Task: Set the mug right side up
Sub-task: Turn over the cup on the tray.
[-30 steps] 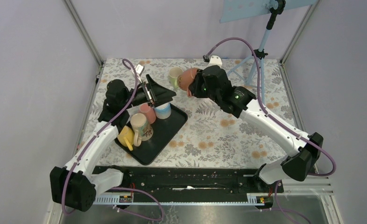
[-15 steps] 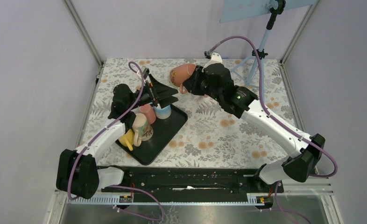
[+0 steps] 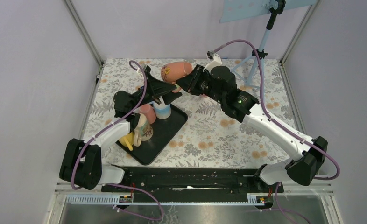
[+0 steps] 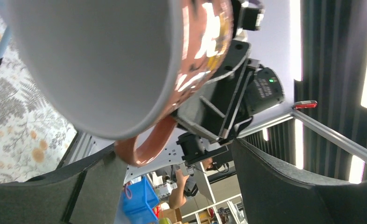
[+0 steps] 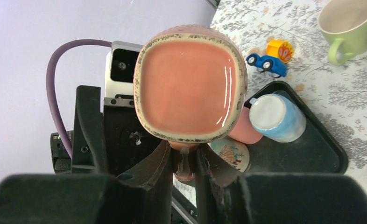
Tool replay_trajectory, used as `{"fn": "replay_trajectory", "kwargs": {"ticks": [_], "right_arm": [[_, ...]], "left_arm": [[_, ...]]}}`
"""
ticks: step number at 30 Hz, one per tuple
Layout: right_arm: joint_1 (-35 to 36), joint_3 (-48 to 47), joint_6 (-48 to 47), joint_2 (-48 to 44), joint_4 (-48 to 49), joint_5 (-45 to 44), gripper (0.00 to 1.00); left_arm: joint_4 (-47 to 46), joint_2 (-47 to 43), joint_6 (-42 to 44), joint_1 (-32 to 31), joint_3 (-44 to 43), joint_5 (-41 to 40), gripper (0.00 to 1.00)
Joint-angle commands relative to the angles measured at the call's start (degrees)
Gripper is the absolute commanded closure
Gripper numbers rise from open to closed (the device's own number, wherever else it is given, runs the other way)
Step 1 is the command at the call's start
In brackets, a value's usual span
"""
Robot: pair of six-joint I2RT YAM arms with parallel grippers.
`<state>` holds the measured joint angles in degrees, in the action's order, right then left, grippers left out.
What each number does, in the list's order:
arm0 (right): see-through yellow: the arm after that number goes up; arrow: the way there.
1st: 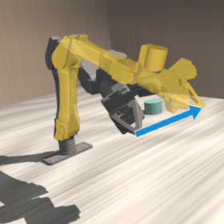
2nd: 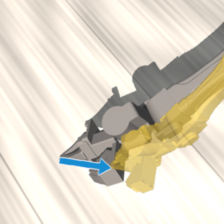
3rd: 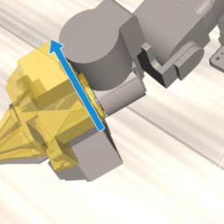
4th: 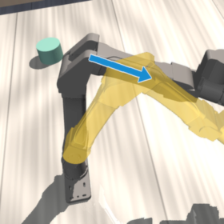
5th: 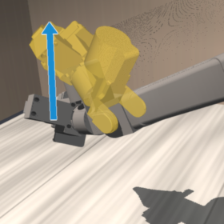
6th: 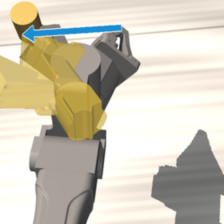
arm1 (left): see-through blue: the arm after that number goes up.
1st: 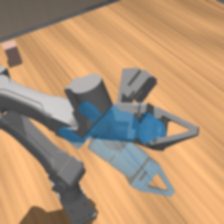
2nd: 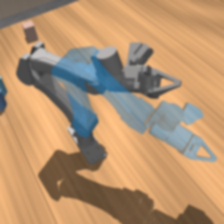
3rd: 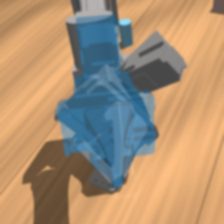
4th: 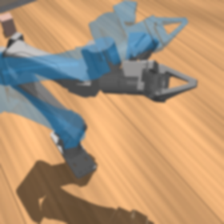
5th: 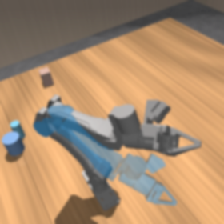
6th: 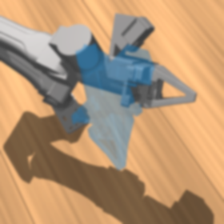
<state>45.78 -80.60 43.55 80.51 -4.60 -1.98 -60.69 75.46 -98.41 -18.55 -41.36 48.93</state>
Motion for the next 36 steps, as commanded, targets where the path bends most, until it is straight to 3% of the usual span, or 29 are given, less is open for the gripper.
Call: {"fn": "replay_trajectory", "kwargs": {"ticks": [1,10,17,26,36], "right_arm": [[-0.9,0.8,3.8,-4.3,12.5,4.3,1.00],[-2.4,5.2,9.2,-5.6,18.6,9.5,1.00],[-2.8,8.3,14.6,-4.8,24.5,13.4,1.00],[-3.0,11.3,16.6,-5.1,28.6,12.7,1.00],[-3.0,14.0,16.8,-5.2,30.3,12.5,1.00]], "left_arm": [[-13.0,0.3,-6.1,-0.1,0.2,-2.9,0.19],[-10.7,-0.4,-5.3,0.0,-1.3,-3.1,0.40],[-10.2,-0.2,-5.1,-0.1,-2.4,-3.8,0.46],[-9.6,-0.5,-4.7,-0.2,-3.1,-3.8,0.63],[-7.9,-0.3,-4.0,-0.3,-3.4,-5.2,0.69]]}}
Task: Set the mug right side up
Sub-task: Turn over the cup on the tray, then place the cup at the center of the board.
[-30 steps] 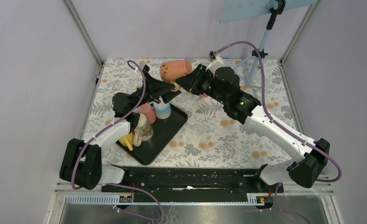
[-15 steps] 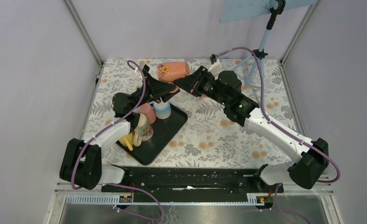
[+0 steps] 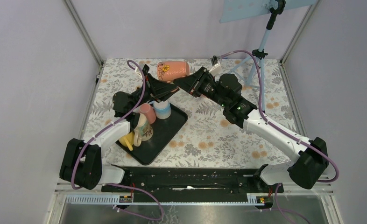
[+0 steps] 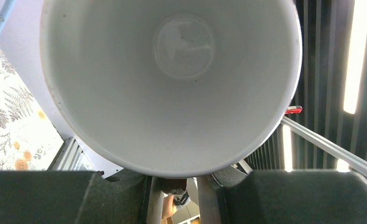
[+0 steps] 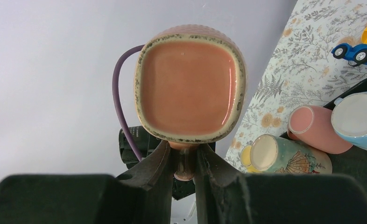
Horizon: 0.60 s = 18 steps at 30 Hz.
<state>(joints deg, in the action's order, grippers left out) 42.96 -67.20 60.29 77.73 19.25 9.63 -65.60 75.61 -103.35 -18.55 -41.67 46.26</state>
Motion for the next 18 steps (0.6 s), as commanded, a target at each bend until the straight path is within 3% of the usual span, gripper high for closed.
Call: {"fn": "replay_trajectory", "kwargs": {"ticks": [1,13,18], "right_arm": [[-0.2,0.7,-0.1,-2.4,6.5,0.8,1.00],[-0.1,1.9,-1.2,-2.1,7.2,0.2,1.00],[-0.1,3.6,-1.8,-2.7,7.2,-0.3,1.00]], "left_arm": [[-2.7,-0.5,1.0,-0.3,-3.1,-2.6,0.69],[-1.9,0.2,1.7,-0.7,-3.0,-3.6,0.80],[3.2,-0.2,5.6,-0.7,-4.3,-3.4,1.00]]}}
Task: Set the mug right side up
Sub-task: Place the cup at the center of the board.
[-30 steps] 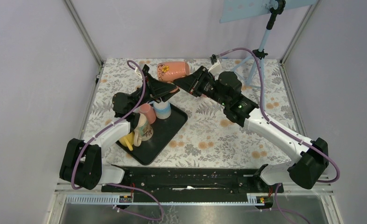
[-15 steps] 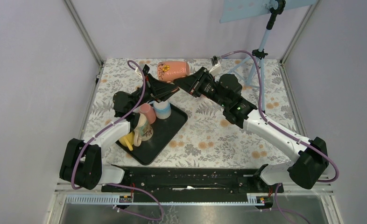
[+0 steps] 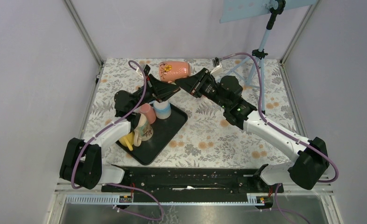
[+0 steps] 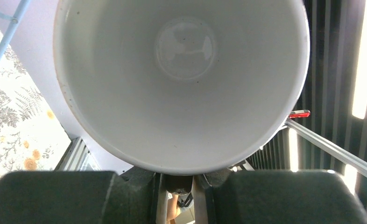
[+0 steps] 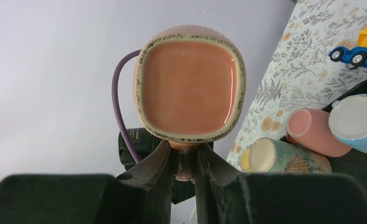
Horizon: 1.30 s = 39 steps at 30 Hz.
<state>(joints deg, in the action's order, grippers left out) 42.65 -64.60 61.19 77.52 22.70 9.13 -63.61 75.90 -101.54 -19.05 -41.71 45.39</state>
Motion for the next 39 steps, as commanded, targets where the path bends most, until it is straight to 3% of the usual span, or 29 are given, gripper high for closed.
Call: {"fn": "replay_trajectory", "kwargs": {"ticks": [1,8,22,26,37,39], "right_arm": [[0.2,1.2,-2.9,-2.6,3.5,0.0,1.00],[0.2,2.3,-4.6,-3.8,1.1,-1.2,0.97],[0.2,3.5,-5.1,-4.5,-0.4,-1.5,0.48],[0.2,4.1,-5.1,-4.9,-0.7,-1.8,0.38],[0.2,6.6,-9.8,-11.6,-11.0,-7.4,0.01],[0.2,6.6,-11.3,-13.3,-14.5,-8.7,0.00]], "left_arm": [[2.9,-0.8,5.1,-0.2,-4.7,-2.3,1.00],[12.9,-2.2,13.1,-0.2,-7.9,-1.4,1.00],[19.2,-3.6,18.8,-0.3,-11.2,-0.2,1.00],[21.9,-4.0,20.8,-0.3,-11.9,0.0,1.00],[40.3,-5.3,33.6,-0.2,-16.8,-1.6,1.00],[44.5,-5.2,36.5,-0.4,-18.1,-2.5,1.00]]}}
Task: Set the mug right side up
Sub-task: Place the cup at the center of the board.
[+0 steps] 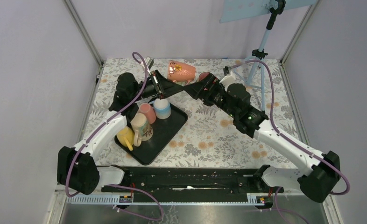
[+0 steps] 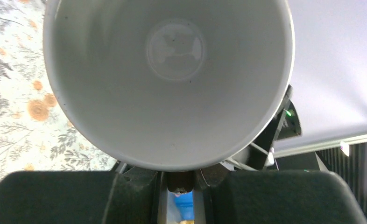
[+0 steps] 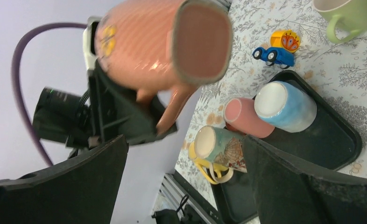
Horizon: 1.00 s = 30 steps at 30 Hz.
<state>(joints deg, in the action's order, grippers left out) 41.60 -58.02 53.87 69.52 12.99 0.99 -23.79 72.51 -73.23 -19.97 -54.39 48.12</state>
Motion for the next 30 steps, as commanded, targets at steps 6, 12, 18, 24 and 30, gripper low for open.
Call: {"fn": "replay_trajectory", "kwargs": {"ticks": [6,12,18,24,30], "right_arm": [[1.3,1.1,-9.5,-12.4,-16.0,-10.3,0.00],[1.2,-0.1,-14.9,-17.3,-26.6,-20.3,0.00],[1.3,-1.2,-16.8,-20.8,-33.1,-26.9,0.00],[1.2,-4.0,-19.3,-24.0,-36.1,-29.7,0.00],[1.2,-6.8,-22.1,-26.6,-37.8,-32.6,0.00]], "left_arm": [[16.7,-0.7,16.3,-1.2,-9.7,-8.1,1.00],[28.3,1.7,24.6,-4.5,-14.7,-13.0,1.00],[40.9,7.0,34.1,-9.3,-22.2,-19.8,1.00],[49.8,14.8,40.3,-14.9,-31.4,-26.4,1.00],[56.1,24.7,43.7,-19.4,-42.4,-33.0,1.00]]}}
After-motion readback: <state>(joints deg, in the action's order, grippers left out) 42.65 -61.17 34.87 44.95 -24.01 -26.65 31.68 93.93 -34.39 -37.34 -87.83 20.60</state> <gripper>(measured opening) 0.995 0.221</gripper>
